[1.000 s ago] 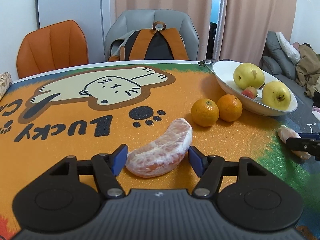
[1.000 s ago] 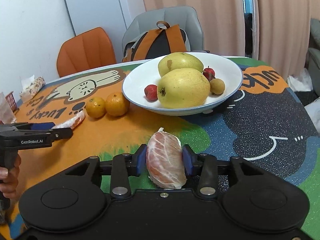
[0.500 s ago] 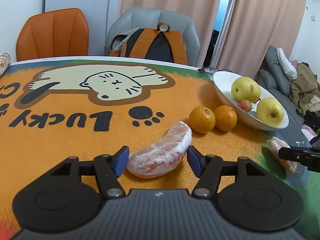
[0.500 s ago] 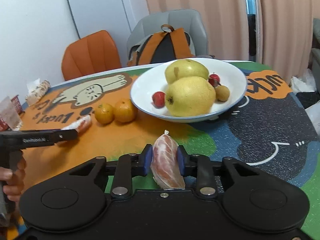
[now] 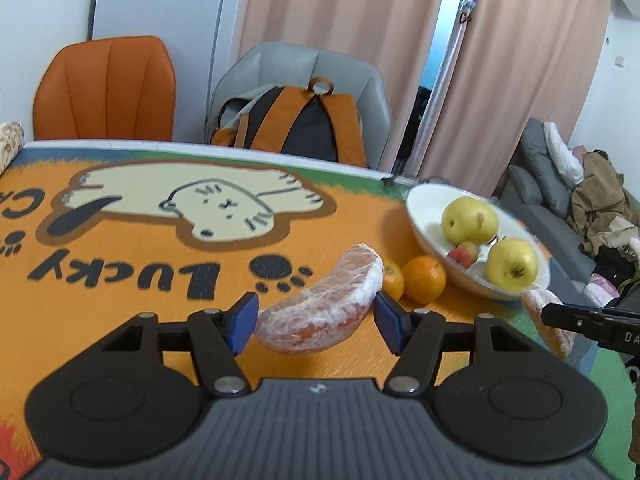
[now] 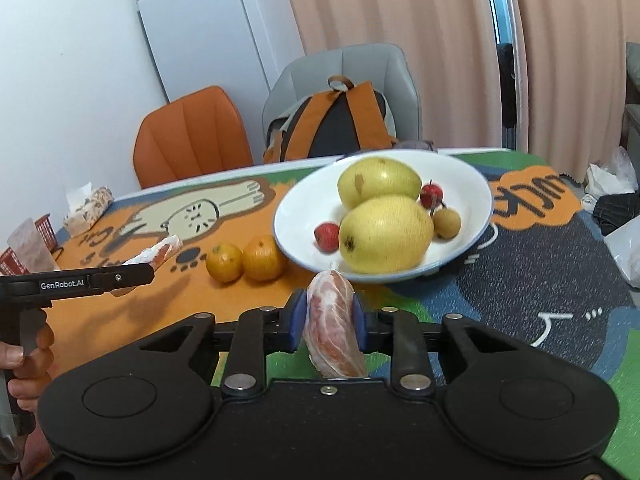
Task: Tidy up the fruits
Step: 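Carry both pomelo segments over the white plate with both grippers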
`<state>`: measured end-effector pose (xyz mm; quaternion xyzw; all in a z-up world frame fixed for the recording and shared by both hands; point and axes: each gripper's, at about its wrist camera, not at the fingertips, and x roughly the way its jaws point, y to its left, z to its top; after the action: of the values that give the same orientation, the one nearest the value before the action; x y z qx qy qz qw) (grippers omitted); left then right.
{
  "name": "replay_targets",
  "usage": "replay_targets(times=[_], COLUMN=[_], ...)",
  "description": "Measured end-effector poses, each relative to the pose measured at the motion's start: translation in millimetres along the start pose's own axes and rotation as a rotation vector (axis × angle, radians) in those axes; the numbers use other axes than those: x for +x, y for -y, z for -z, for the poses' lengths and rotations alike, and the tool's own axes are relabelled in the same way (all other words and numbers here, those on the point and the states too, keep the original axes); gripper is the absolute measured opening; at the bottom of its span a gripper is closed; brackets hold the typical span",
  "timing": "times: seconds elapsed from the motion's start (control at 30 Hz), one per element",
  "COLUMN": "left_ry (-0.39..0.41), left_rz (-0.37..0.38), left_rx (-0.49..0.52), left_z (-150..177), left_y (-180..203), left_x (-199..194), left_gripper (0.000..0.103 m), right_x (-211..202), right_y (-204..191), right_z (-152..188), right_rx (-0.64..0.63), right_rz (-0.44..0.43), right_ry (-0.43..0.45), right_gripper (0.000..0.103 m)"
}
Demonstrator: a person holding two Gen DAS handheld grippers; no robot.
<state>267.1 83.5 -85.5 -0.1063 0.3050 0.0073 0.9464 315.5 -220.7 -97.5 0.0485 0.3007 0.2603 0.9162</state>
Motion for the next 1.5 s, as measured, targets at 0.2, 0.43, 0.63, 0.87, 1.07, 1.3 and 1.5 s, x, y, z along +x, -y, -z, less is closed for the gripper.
replay_targets(times=[0.2,0.43,0.63,0.87,1.07,1.3,1.5], left_ry=[0.037,0.066,0.072,0.084,0.080,0.060,0.036], left_rz=[0.028,0.051,0.059,0.068,0.064,0.059,0.057], left_rx=[0.011,0.018,0.032,0.032,0.030,0.035,0.047], left_z=[-17,-34,-45,-56,-64,-67,-67], left_y=[11,25,40,54,62,71,80], left_x=[-5,-4,2,12,25,42,58], left_gripper=[0.062,0.062,0.062,0.062,0.062,0.062,0.062], right_x=[-8,-12,-10,-1,12,33,51], right_y=[5,10,18,33,50,77,97], right_z=[-15,-32,-44,-56,-66,-70,-62], right_rx=[0.007,0.005,0.013,0.025,0.033,0.066,0.118], right_rz=[0.012,0.016,0.013,0.011,0.026,0.044,0.058], right_ry=[0.045,0.087,0.114,0.125,0.130,0.117,0.103], right_gripper=[0.025,0.025,0.025,0.025,0.025,0.025,0.025])
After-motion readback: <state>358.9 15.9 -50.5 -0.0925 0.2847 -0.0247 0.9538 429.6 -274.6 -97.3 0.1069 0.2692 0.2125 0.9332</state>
